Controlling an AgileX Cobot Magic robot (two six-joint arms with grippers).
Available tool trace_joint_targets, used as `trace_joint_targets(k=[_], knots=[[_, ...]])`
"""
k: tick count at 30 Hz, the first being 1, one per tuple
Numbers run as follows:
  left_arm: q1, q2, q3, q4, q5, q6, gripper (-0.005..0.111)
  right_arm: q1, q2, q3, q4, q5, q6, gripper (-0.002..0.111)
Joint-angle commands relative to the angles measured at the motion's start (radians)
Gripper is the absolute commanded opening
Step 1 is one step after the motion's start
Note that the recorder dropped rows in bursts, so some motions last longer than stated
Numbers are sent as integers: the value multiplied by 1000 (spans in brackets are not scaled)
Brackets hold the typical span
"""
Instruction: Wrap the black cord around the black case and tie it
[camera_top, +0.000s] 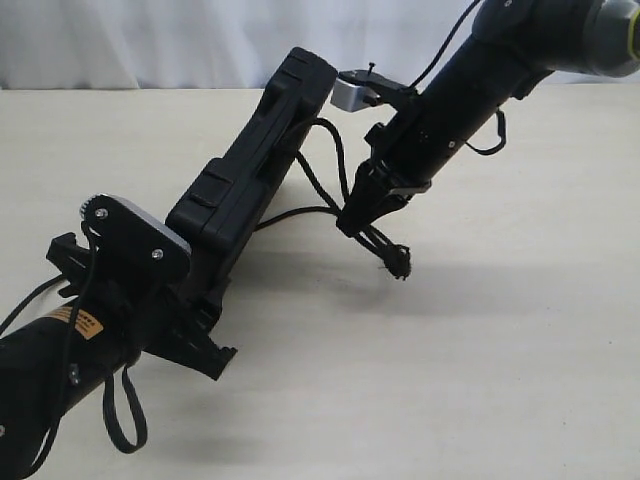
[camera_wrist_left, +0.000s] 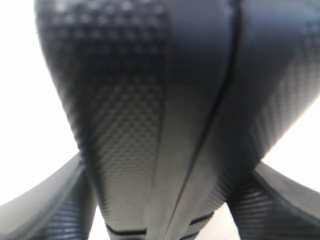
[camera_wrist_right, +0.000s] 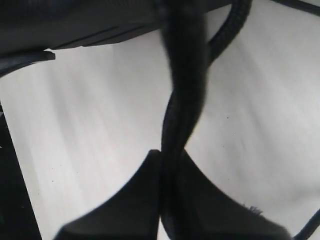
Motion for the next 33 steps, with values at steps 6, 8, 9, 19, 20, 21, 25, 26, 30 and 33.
trace_joint_targets(k=[6,8,9,19,20,21,25,26,30,33], knots=[[0,8,6,-16,59,-17,0,2,-73,31,-129,-81,11,4],[0,8,6,-24,59,-17,0,2,-110,57,-129,-140,11,4],[0,8,6,-25,59,-20,0,2,-130,78,-129,-181,11,4],[0,8,6,-25,59,-46,0,69,-291,393,-145,-659,-4,4],[0,8,6,-25,59,-46,0,86,-308,420,-145,-719,-4,4],[0,8,6,-26,60,-46,0,103,-324,454,-145,-784,3,4],[0,8,6,-48,61,-46,0,168,-363,577,-145,-1031,51,4],[0,8,6,-55,69,-46,0,180,-367,606,-145,-1078,58,4],[0,8,6,-59,69,-51,0,243,-369,723,-127,-1347,74,4],[0,8,6,-59,71,-76,0,257,-367,786,-25,-1514,64,4]])
